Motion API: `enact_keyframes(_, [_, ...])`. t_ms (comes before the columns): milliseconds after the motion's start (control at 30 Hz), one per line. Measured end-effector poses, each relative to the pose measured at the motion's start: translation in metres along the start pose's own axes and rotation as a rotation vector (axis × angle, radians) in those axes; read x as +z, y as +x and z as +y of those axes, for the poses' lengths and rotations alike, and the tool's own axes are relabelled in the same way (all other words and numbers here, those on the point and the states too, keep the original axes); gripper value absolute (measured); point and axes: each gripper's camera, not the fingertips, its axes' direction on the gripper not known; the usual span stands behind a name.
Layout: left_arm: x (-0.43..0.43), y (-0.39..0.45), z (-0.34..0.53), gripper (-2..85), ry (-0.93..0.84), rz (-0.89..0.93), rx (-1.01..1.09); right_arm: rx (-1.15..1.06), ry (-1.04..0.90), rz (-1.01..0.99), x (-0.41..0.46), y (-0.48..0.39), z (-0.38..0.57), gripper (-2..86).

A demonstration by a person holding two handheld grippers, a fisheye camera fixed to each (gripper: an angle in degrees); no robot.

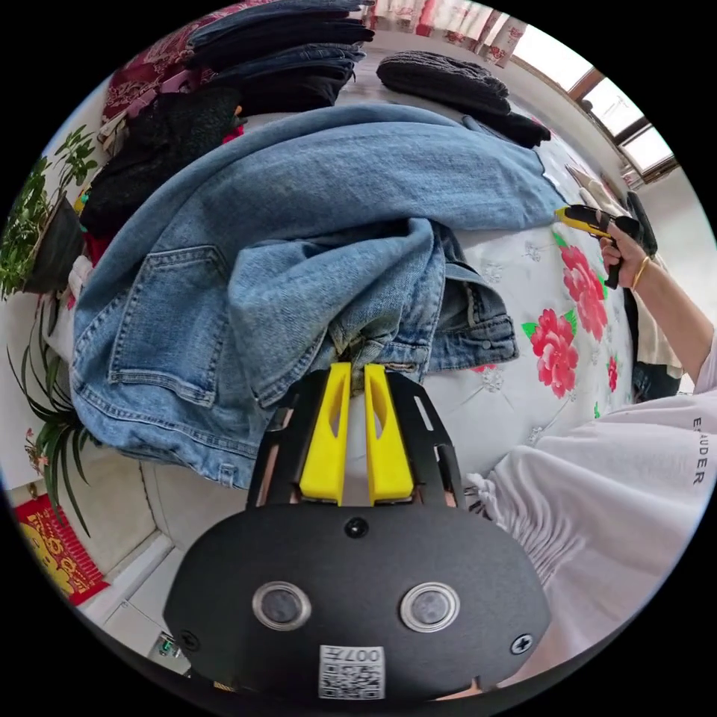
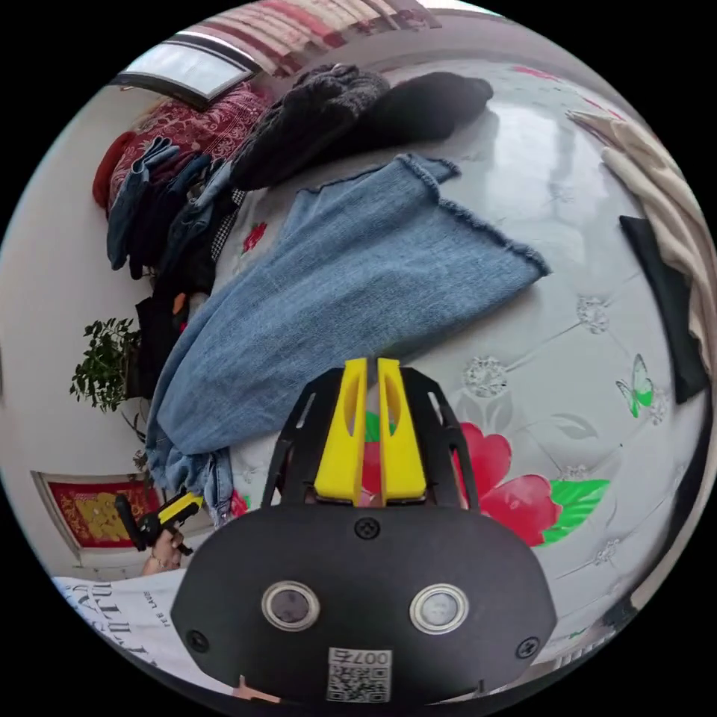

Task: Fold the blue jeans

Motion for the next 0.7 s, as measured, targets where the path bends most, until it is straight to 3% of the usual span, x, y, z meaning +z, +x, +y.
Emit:
enact_keyframes(33, [-0.003, -0.009, -0.001, 1.7, 0.003, -0.014, 0.003, 0.002, -0.074, -0.037, 0.002, -0.003, -0.008, 1.2])
enact_keyframes(100, [-0.023, -0.053, -0.005, 1.1, 0.028, -0.068, -0.017, -0.017, 0.004, -0.075, -0.019, -0.009, -0.013, 0.4])
enact_keyframes(333, [-0.139, -0.158, 0.002, 1.5, 0.266, -0.255, 0.021, -0.008, 0.532, -0.381, -0.218, 0.010, -0.008, 0.1])
enact_keyframes(433, [-0.162, -0.157, 0.030, 3.7, 0.293, -0.076, 0.232, -0.053, 0.483, -0.225, -0.257, 0.012, 0.006, 1.0])
enact_keyframes(500, [-0.134, -0.163, 0.056, 4.8, 0.190, 0.177, 0.253, -0.052, 0.375, -0.132, -0.243, 0.015, 0.016, 3.0])
enact_keyframes(567, [-0.115, -0.184, 0.083, 4.3, 0.204, 0.244, 0.086, -0.002, 0.179, -0.189, -0.196, 0.034, 0.031, 5.6])
enact_keyframes(700, [-0.110, -0.260, 0.138, 7.5, 0.341, 0.312, -0.377, 0.183, 0.063, -0.368, -0.130, 0.067, 0.063, 7.9])
